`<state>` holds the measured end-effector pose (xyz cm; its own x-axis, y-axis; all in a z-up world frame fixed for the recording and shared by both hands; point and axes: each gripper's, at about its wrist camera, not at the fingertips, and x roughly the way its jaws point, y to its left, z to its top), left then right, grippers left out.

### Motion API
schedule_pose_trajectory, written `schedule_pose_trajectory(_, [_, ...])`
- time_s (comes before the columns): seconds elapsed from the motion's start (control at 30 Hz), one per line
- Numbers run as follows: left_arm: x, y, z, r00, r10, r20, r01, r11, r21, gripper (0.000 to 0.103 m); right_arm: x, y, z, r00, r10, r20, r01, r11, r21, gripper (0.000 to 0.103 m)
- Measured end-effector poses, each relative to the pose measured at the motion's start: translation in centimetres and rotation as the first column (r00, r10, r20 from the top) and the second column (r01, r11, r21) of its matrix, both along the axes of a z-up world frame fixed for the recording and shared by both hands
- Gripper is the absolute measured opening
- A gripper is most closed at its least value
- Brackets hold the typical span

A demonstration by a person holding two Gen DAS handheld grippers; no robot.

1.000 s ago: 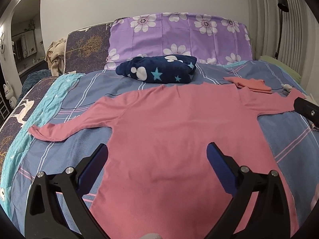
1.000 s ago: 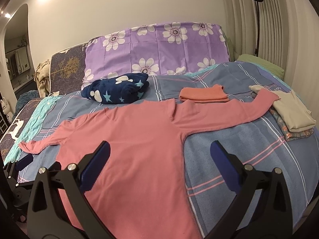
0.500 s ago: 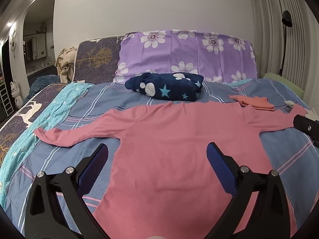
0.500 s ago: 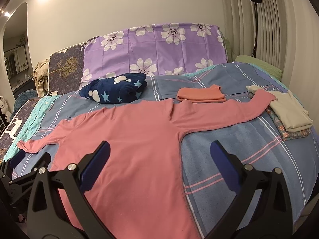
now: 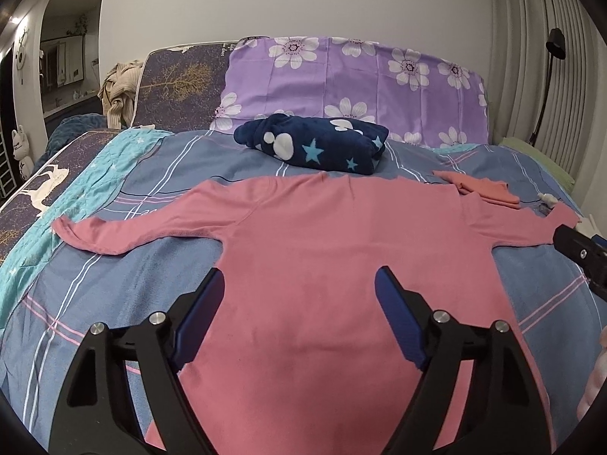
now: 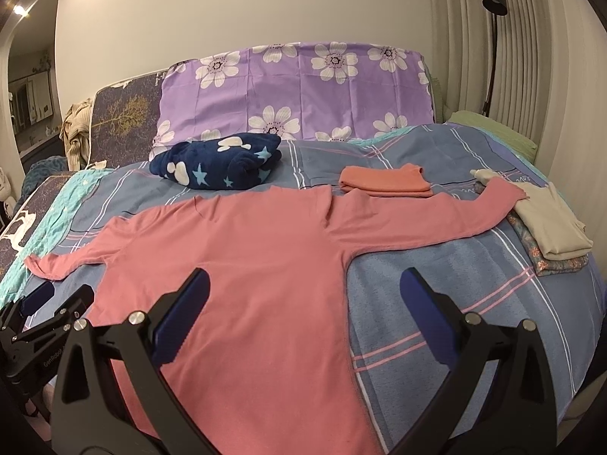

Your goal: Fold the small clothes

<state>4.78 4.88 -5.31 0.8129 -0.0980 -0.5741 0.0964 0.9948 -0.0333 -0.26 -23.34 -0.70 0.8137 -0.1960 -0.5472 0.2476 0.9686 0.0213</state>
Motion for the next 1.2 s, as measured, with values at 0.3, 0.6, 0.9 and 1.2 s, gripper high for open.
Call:
schedule_pose_trajectory(0.3, [1.2, 2.0, -1.7, 0.996, 0.051, -0.069, -0.05, 0.999, 0.012, 0.072, 1.7, 2.4, -1.0, 0.998, 0.062, -0.031, -0.063, 0.998, -0.016, 0.101])
schedule_pose_trajectory(0.6, [2.3, 2.8, -2.4, 0.995, 0.054, -0.083, -0.053, 0.999, 0.012, 0.07, 3.3, 4.2, -2.2, 0.993, 0.106, -0.061, -0.107, 0.994, -0.018, 0.101])
schedule_pose_trajectory(0.9, [3.9, 3.0, -3.5, 0.993, 0.049, -0.104, -0.047, 0.999, 0.016, 0.07, 5.3, 4.9, -3.6, 0.987, 0.129, -0.1, -0.131, 0.991, -0.013, 0.101])
schedule_pose_trajectory(1.2, [5.1, 3.3, -4.0, 0.991, 0.06, -0.118, -0.057, 0.998, 0.028, 0.07, 6.8, 4.9, -4.7, 0.982, 0.142, -0.129, -0.144, 0.989, -0.013, 0.101])
